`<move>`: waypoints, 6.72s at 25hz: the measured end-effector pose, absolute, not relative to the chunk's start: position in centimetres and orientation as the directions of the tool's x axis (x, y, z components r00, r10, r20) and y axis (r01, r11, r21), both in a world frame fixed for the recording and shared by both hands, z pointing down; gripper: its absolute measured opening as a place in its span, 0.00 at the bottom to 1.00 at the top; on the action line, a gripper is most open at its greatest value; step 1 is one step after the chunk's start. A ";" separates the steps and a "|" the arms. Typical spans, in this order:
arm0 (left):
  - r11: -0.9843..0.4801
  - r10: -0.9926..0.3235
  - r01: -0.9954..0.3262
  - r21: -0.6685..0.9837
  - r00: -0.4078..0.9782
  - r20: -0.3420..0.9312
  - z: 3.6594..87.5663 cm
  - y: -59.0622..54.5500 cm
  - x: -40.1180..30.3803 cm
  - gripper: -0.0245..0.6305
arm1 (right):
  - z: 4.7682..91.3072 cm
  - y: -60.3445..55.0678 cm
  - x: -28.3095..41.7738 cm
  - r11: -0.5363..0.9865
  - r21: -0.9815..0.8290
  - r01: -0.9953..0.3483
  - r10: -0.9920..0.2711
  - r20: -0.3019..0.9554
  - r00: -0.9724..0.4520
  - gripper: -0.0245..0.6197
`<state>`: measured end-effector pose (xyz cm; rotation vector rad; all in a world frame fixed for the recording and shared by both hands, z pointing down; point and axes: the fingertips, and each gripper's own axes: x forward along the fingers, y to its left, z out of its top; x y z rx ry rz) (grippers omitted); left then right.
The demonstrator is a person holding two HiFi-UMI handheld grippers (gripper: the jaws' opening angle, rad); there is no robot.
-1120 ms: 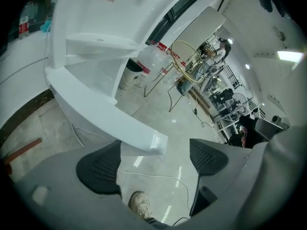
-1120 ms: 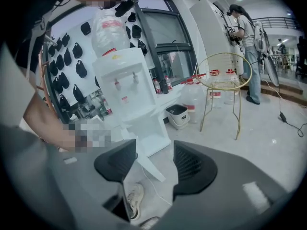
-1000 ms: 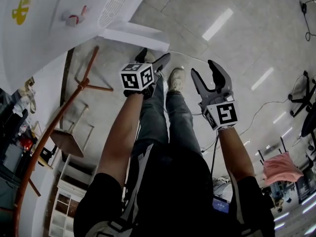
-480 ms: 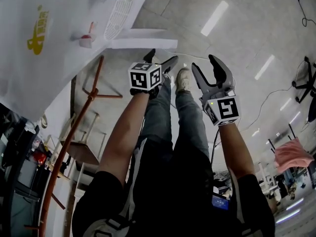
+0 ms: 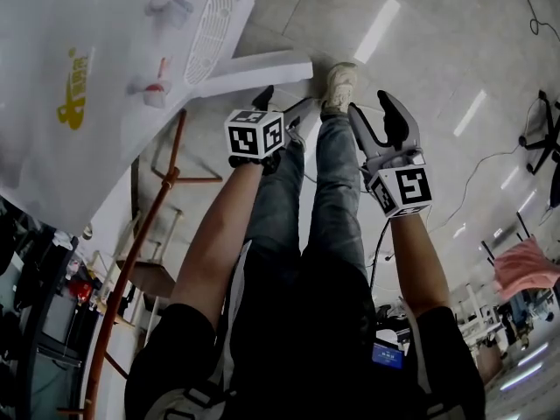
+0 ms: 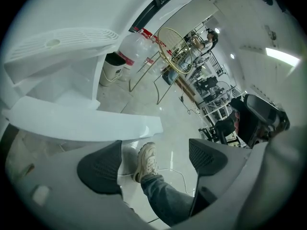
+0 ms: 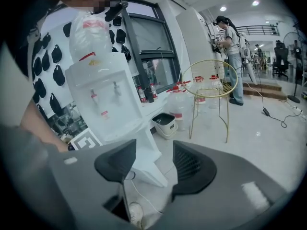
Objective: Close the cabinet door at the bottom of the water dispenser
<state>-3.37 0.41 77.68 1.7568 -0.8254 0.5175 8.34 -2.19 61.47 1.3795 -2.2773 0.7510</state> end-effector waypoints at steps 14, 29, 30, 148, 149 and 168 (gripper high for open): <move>-0.104 -0.367 -0.793 0.600 0.591 0.718 77.8 -4.0 -3.3 0.72 | 61.2 -9.2 8.0 0.495 -0.271 -0.826 -0.642 0.527 -0.557 0.40; -0.045 -0.409 -0.831 0.555 0.522 0.748 80.0 -7.7 -3.1 0.72 | 65.2 -12.9 9.0 0.569 -0.283 -0.772 -0.556 0.559 -0.615 0.38; -0.039 -0.412 -0.831 0.554 0.519 0.749 80.0 -7.9 -3.2 0.72 | 65.4 -13.1 9.0 0.573 -0.284 -0.769 -0.550 0.562 -0.617 0.38; -0.563 -0.774 -0.796 0.224 0.603 0.195 21.0 -12.7 -5.3 0.56 | 22.0 -11.3 9.8 0.600 -0.095 -0.795 -0.769 0.207 -0.605 0.32; -0.560 -0.781 -0.800 0.216 0.597 0.186 20.1 -12.4 -5.9 0.56 | 21.2 -11.1 9.2 0.608 -0.098 -0.788 -0.764 0.199 -0.614 0.31; -0.418 -0.902 -0.903 0.096 0.425 0.074 13.0 -8.9 -13.3 0.17 | 14.3 -12.5 3.2 0.723 -0.125 -0.680 -0.679 0.055 -0.732 0.14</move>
